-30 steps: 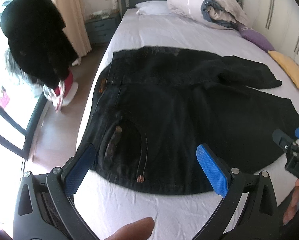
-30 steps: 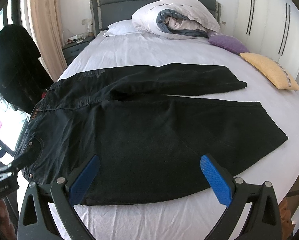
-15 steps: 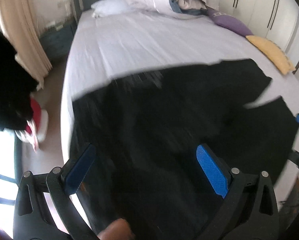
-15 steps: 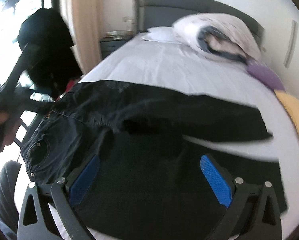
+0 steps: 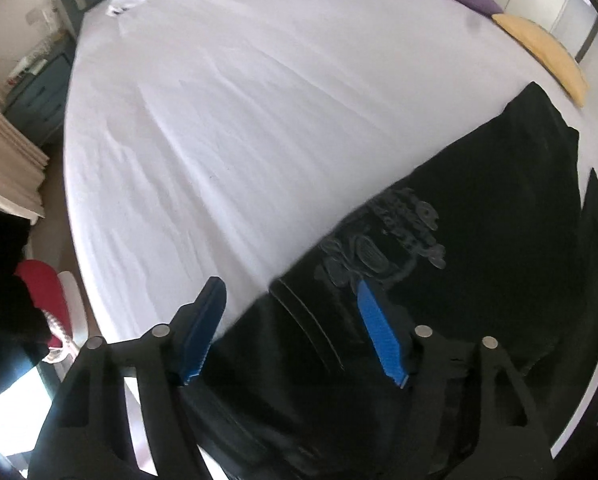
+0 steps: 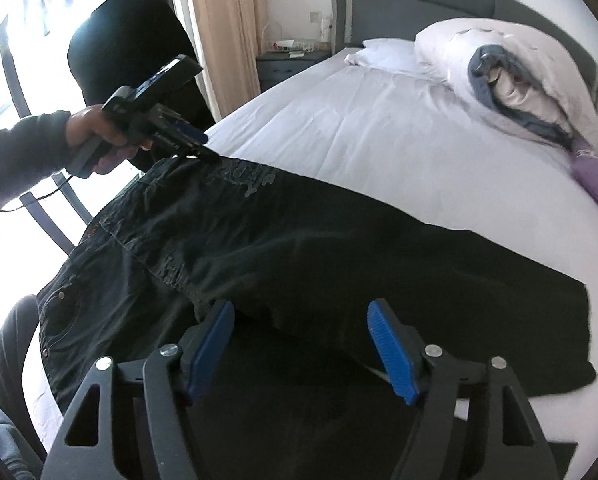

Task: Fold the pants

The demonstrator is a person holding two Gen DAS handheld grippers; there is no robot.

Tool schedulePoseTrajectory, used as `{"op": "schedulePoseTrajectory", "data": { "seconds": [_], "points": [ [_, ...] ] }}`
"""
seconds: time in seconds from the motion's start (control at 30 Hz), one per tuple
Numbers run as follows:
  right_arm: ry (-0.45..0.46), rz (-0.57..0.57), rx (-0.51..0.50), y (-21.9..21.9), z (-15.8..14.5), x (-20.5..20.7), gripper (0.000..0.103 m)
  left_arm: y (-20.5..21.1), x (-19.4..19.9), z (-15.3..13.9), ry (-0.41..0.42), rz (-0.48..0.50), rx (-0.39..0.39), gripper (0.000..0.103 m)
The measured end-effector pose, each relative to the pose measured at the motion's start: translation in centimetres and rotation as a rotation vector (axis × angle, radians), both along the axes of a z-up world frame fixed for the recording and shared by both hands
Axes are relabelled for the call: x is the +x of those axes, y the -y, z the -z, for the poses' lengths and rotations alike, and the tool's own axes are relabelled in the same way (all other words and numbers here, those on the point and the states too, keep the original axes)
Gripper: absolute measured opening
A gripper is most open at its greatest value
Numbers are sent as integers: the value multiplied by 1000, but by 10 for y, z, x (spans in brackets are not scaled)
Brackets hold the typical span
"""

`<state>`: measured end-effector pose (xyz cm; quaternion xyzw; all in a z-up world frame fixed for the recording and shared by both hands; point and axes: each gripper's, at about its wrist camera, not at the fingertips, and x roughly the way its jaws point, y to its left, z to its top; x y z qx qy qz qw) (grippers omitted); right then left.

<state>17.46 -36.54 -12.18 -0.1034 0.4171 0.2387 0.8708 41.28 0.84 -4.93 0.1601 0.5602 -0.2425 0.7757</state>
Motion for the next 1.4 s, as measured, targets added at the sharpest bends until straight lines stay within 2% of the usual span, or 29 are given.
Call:
{"op": "schedulePoseTrajectory", "data": {
  "seconds": [0.17, 0.3, 0.37, 0.4, 0.43, 0.57, 0.73, 0.8, 1.03, 1.17, 1.27, 1.4],
  "points": [
    [-36, -40, -9, -8, 15, 24, 72, -2, 20, 26, -116, 48, 2, 66],
    [-41, -71, -10, -15, 15, 41, 70, -7, 28, 34, -143, 48, -5, 62],
    [-40, -85, -20, -20, 14, 52, 69, -10, 32, 33, -144, 42, -13, 39],
    [-42, -91, -23, -22, 14, 58, 68, -8, 32, 32, -140, 48, -12, 33],
    [-44, -96, -34, -24, 13, 68, 68, -6, 31, 32, -122, 53, 11, 20],
    [-55, -114, -98, -37, 11, 106, 60, -3, 17, 23, -44, 49, 26, 9],
    [-71, -157, -182, -55, 10, 151, 46, -14, -12, -8, 92, 72, 2, 8],
    [-76, -180, -210, -63, 12, 164, 45, -20, -26, -20, 154, 94, 2, 8],
    [-123, -323, -352, -97, 28, 184, 44, -13, -77, -30, 317, 159, 39, 8],
    [-142, -408, -431, -110, 33, 190, 44, -13, -103, -43, 354, 165, 28, 8],
    [-152, -425, -474, -113, 38, 201, 44, -15, -116, -49, 385, 183, 48, 8],
    [-209, -456, -504, -116, 48, 218, 44, -7, -144, -40, 402, 191, 46, 8]
  ]
}}
